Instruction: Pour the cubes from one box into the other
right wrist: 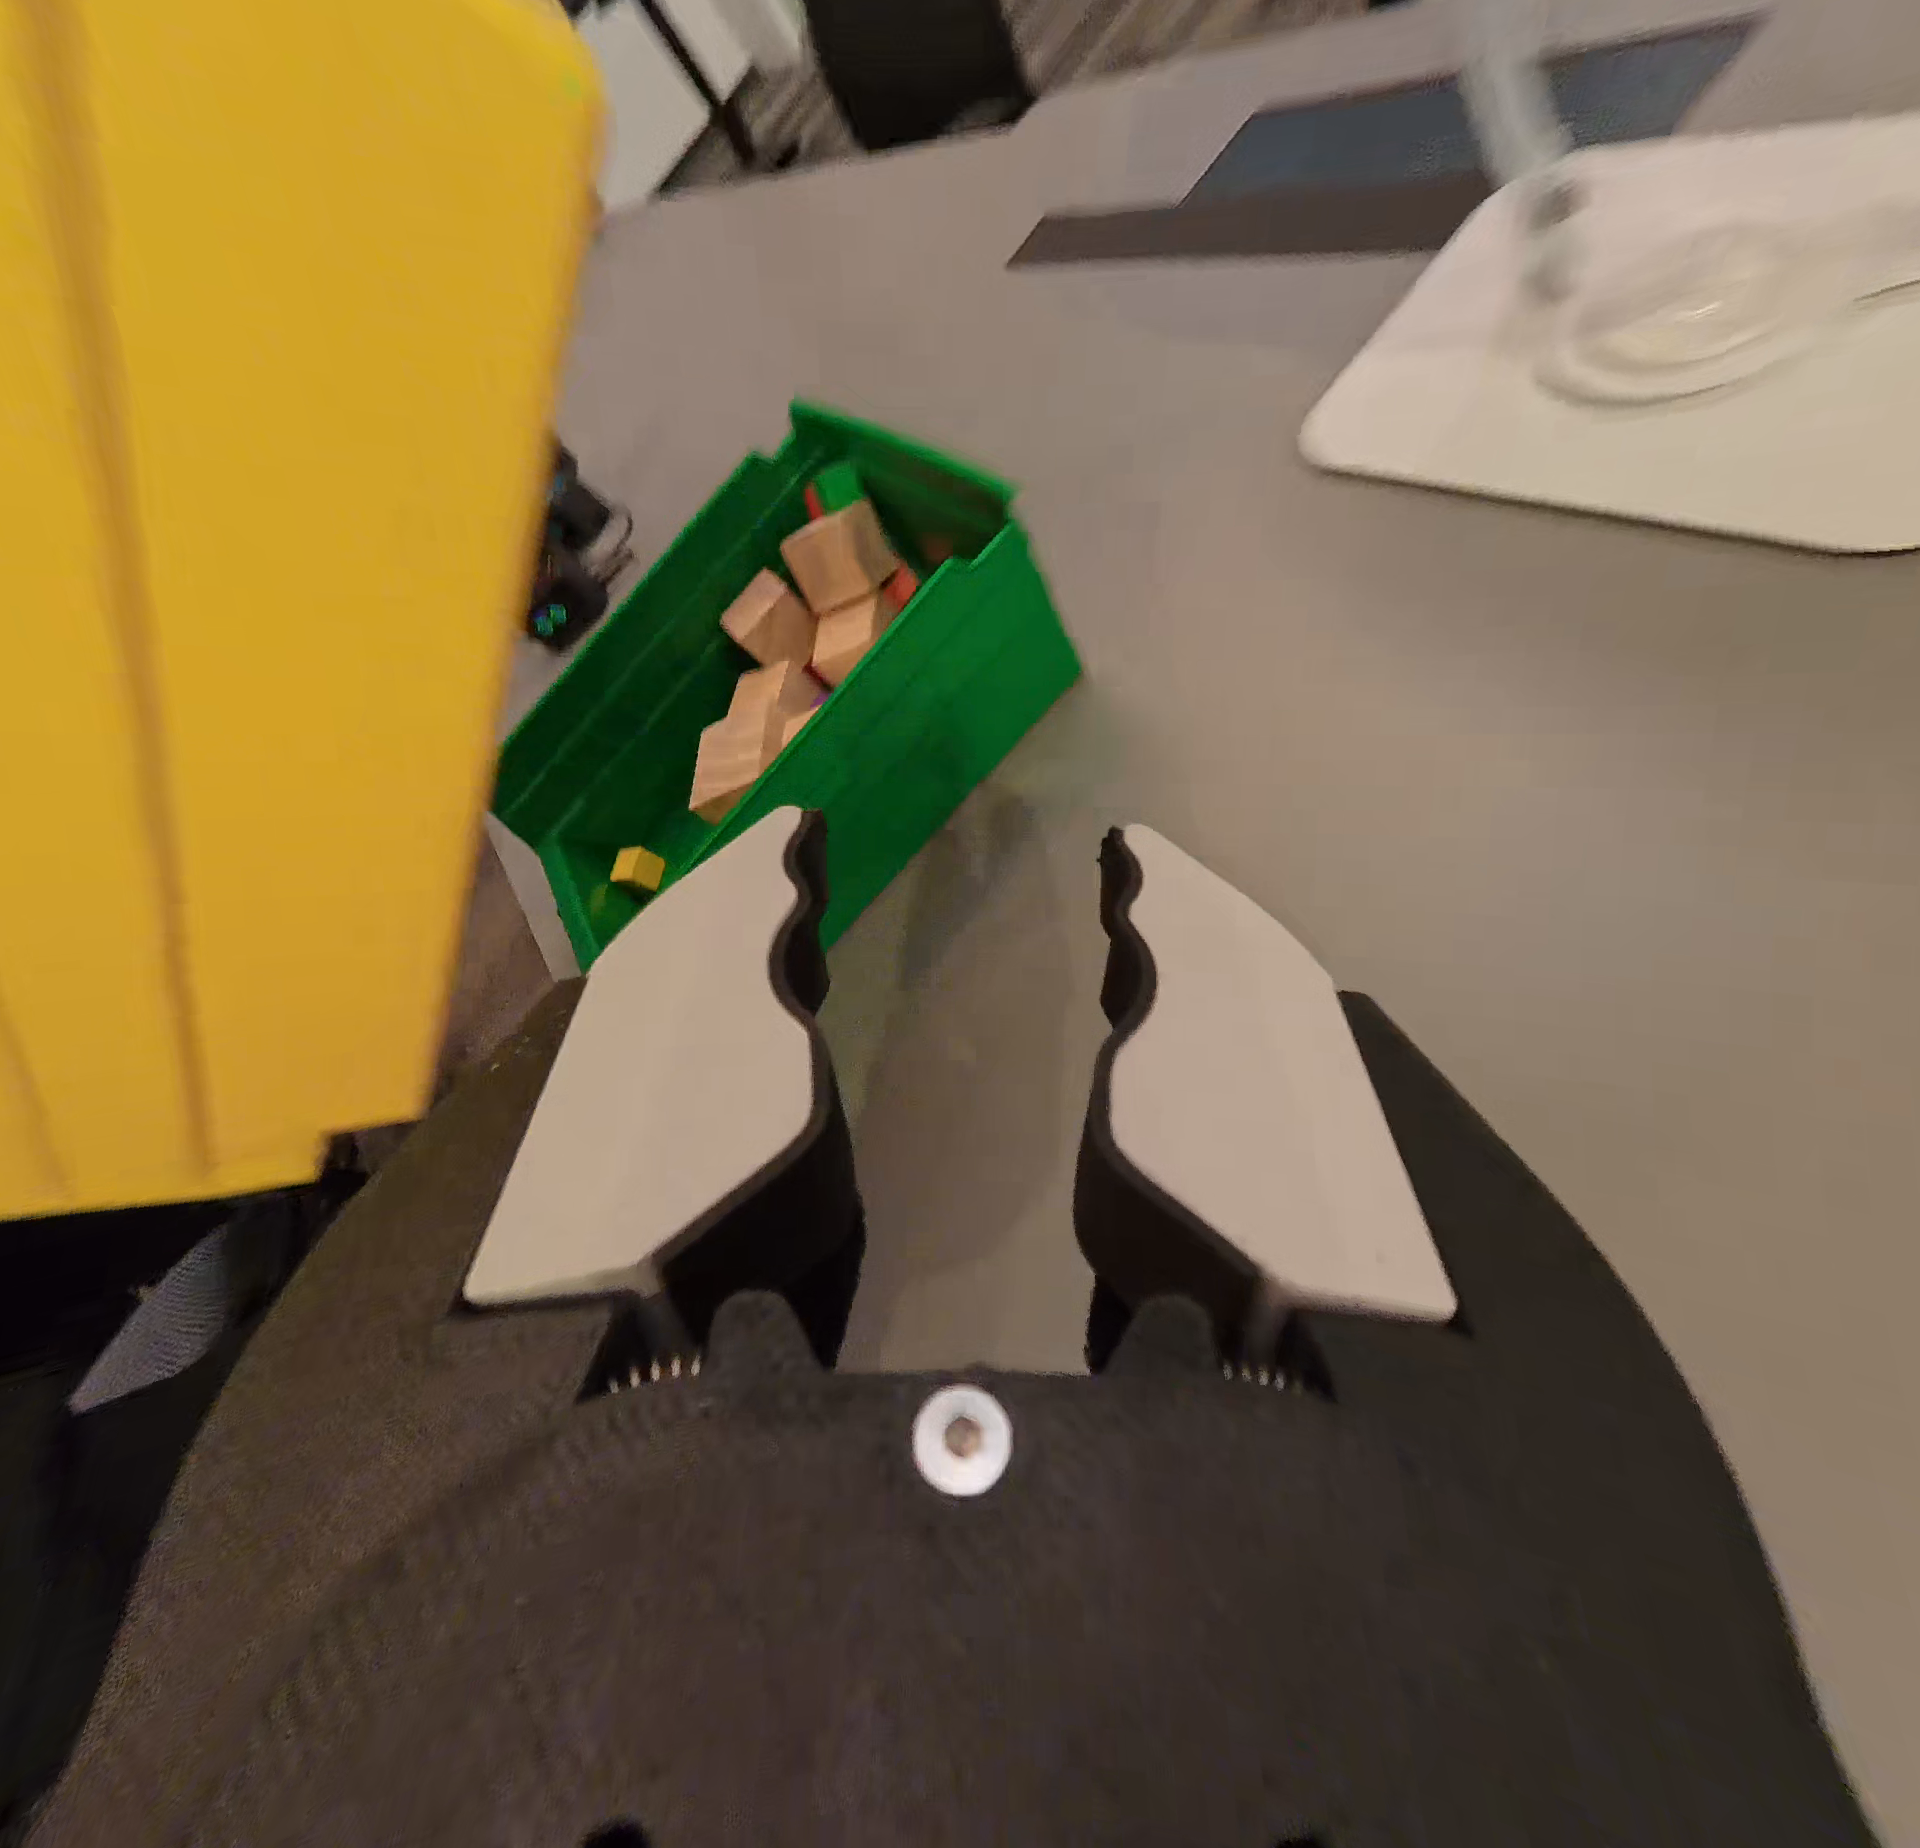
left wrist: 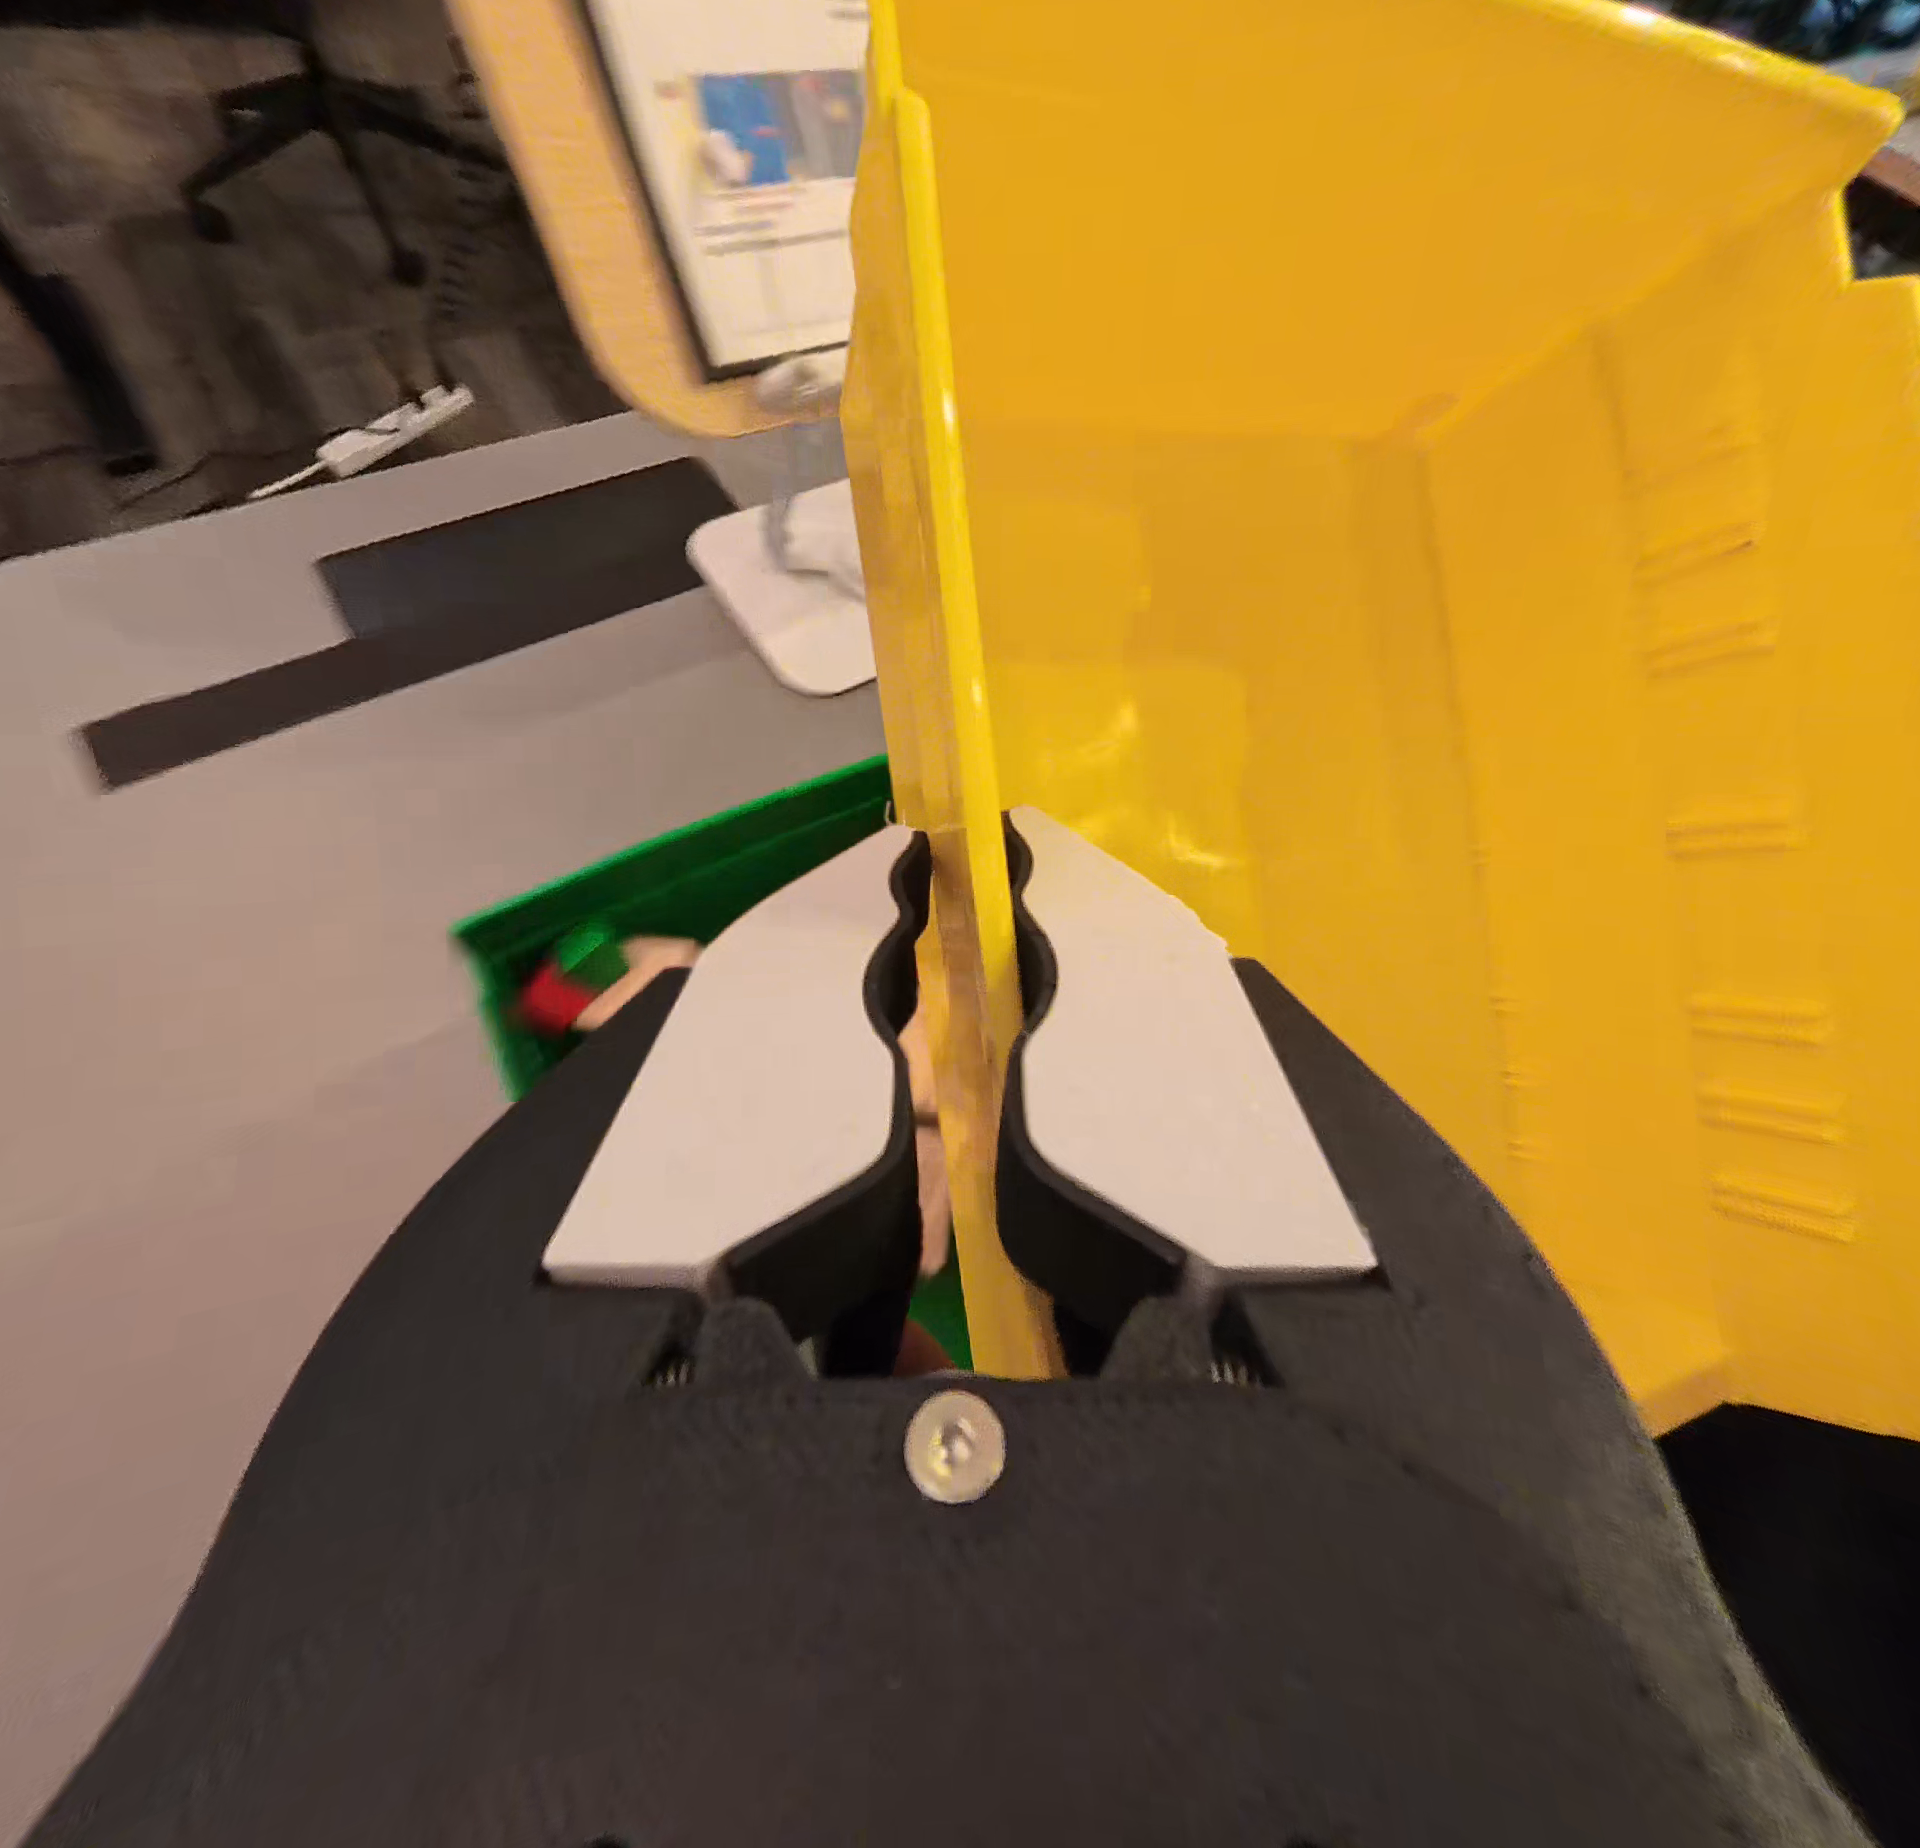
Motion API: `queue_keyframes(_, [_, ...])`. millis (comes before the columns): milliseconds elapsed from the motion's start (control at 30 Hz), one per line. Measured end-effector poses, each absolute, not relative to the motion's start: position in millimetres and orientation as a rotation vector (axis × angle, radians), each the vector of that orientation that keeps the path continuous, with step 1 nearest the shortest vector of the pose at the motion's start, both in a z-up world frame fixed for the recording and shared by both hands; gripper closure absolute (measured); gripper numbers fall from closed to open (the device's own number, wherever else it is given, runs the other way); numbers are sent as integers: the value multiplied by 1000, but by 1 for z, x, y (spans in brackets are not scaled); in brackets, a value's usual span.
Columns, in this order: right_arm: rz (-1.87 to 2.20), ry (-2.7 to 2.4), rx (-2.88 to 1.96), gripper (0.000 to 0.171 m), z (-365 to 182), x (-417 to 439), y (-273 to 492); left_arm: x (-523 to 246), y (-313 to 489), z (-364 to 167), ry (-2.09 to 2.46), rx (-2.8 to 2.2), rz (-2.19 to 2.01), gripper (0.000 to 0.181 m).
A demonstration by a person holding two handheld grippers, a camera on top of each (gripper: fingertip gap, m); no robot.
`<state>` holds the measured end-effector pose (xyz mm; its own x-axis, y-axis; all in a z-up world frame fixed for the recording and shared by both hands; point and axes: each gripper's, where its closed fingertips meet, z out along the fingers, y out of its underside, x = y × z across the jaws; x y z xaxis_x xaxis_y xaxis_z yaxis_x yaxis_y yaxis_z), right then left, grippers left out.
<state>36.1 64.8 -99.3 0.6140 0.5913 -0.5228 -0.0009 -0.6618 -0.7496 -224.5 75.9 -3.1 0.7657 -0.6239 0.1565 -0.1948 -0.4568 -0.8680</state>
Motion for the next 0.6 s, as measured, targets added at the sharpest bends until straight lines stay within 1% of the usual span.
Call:
queue_keyframes(33, [1023, -439, -2102, 125, -89, 60, 66, -196, 79, -5, 649, -2011, -601, 169])
queue_keyframes(133, [899, -329, -2061, 125, -55, 136, 72, -118, 85, -19, 760, -2007, -636, 170])
queue_keyframes(200, [820, -242, -2024, 125, -39, 184, 73, -72, 86, -38, 818, -2038, -682, 170])
queue_keyframes(300, [835, -214, -2025, 123, -34, 219, 62, -23, 82, -72, 899, -2079, -686, 171])
queue_keyframes(433, [761, -195, -2063, 123, -41, 244, 61, 15, 68, -115, 975, -2137, -655, 169])
queue_keyframes(600, [762, -205, -2110, 124, -57, 246, 65, 24, 69, -169, 860, -2263, -636, 168])
